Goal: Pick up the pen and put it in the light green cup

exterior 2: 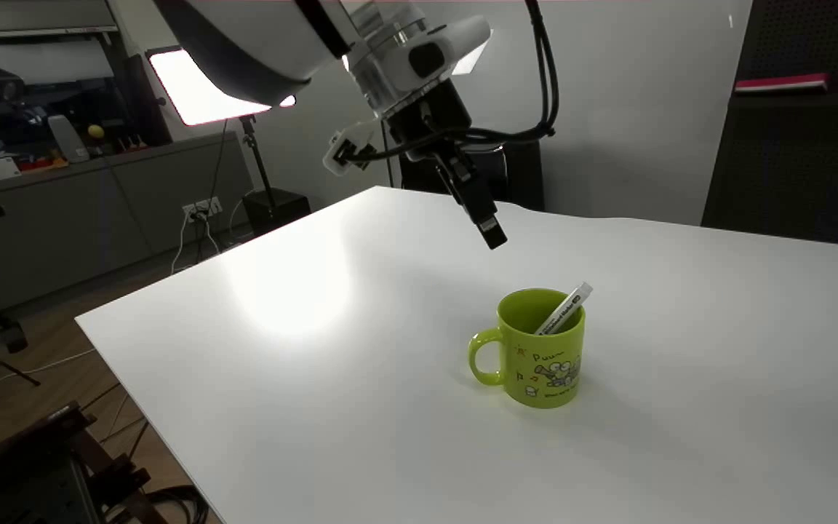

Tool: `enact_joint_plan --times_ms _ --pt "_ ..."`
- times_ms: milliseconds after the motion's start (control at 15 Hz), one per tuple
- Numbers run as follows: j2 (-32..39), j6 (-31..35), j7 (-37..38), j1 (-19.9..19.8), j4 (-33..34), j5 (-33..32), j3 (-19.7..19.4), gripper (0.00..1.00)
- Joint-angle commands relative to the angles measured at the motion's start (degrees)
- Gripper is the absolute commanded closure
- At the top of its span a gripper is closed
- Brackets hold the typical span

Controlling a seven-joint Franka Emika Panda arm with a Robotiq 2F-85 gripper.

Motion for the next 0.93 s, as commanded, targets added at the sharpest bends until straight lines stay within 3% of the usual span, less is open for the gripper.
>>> enact_joint_plan --times_ms 0,200,267,400,733,867 --pt "-0.1 -2.5 -16.0 -6.1 0.7 14.1 8.3 0.39" --pt "-1.2 -7.6 -29.3 -8.1 2.6 25.9 11.4 0.19" --pt "-2.1 -8.6 -34.8 -1.3 3.0 32.0 4.8 0.13" --pt "-2.7 -12.5 -41.8 0.4 4.6 37.9 3.2 0.02" --pt "-2.8 -22.3 -52.5 5.1 8.3 43.4 -1.5 0.00" --pt "-2.9 -19.1 -50.5 6.7 6.6 43.0 -3.2 0.00"
